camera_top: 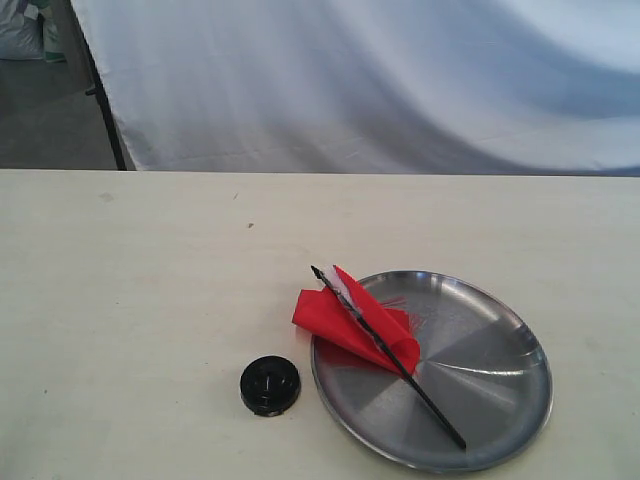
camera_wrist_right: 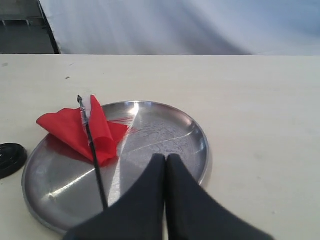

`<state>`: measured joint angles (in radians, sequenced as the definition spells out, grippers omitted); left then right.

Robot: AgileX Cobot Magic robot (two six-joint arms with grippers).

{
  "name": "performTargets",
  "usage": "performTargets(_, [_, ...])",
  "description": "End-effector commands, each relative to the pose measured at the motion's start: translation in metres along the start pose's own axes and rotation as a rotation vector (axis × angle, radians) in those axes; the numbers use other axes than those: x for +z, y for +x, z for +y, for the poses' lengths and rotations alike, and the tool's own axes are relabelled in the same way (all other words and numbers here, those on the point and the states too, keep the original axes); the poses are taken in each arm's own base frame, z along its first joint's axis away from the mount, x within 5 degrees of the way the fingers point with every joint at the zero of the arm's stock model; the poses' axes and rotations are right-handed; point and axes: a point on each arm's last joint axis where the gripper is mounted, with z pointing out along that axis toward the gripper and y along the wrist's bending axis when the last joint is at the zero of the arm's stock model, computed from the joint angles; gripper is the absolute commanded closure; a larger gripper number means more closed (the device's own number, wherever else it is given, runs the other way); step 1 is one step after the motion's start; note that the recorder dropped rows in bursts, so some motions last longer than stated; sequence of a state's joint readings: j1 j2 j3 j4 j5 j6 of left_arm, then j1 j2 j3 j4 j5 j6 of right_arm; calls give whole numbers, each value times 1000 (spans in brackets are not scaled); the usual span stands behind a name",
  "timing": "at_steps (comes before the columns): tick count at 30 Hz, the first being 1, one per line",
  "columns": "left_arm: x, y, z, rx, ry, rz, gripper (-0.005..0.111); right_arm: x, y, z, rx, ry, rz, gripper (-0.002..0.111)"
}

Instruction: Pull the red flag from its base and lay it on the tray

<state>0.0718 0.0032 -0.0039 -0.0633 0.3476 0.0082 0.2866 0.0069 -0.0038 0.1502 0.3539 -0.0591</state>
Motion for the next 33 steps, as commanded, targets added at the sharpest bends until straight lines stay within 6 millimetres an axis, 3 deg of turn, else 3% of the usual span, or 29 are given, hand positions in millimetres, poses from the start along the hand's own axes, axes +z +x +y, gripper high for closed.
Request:
performTargets(1, [0, 1, 0, -7, -3, 1, 107, 0, 1, -2, -17, 31, -2, 108])
performTargets(11, [0, 1, 0, -7, -3, 1, 107, 0, 0, -2, -16, 38, -9, 108])
performTargets(21, [0, 1, 0, -7, -3, 1, 107, -1, 0, -10, 21, 175, -20, 108])
performTargets(33, [0, 1, 0, -7, -3, 1, 107, -1, 0, -10, 22, 177, -20, 108])
